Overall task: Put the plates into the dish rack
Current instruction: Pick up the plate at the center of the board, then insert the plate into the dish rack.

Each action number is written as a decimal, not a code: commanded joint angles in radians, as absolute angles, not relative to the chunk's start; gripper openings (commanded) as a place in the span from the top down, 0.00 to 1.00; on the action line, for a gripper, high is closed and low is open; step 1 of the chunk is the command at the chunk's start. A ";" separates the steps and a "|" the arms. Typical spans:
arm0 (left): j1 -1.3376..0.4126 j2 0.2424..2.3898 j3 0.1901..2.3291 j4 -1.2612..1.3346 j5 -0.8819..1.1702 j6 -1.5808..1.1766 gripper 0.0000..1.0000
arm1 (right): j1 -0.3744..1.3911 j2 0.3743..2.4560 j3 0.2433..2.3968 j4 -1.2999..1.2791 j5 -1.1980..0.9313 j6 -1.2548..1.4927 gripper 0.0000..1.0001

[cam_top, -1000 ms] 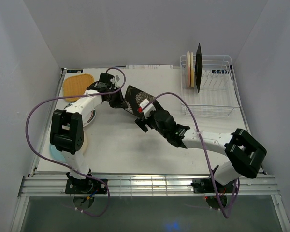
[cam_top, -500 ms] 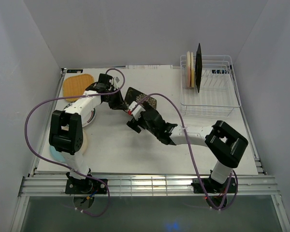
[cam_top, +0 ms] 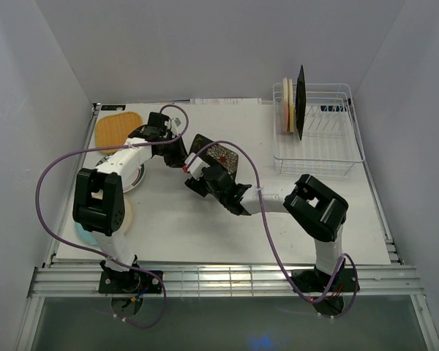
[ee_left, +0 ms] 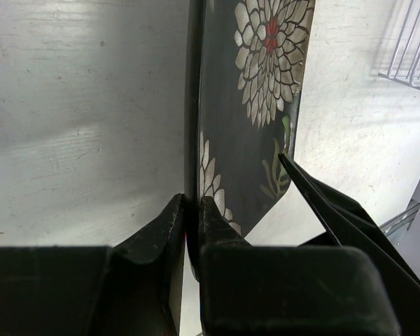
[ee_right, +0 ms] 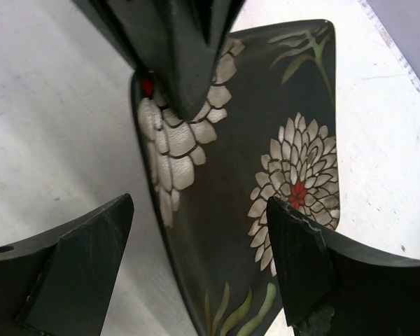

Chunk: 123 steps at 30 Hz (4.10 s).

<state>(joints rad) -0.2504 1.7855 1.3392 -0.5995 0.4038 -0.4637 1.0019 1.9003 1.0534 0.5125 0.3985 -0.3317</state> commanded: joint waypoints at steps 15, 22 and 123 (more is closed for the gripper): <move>-0.236 1.661 1.344 -0.537 0.529 -0.482 1.00 | 1.006 1.979 1.128 0.597 0.575 -0.351 0.36; -0.236 1.661 1.341 -0.532 0.534 -0.483 1.00 | 1.012 1.988 1.121 0.601 0.614 -0.374 0.43; -0.114 1.615 1.220 -0.258 0.657 -0.419 0.28 | 0.924 0.994 0.746 0.609 0.672 -0.281 0.92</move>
<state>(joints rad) -0.1139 1.6558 1.2266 -0.2916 0.6296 -0.4267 0.9337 1.0954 0.7208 0.4660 0.6575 -0.2867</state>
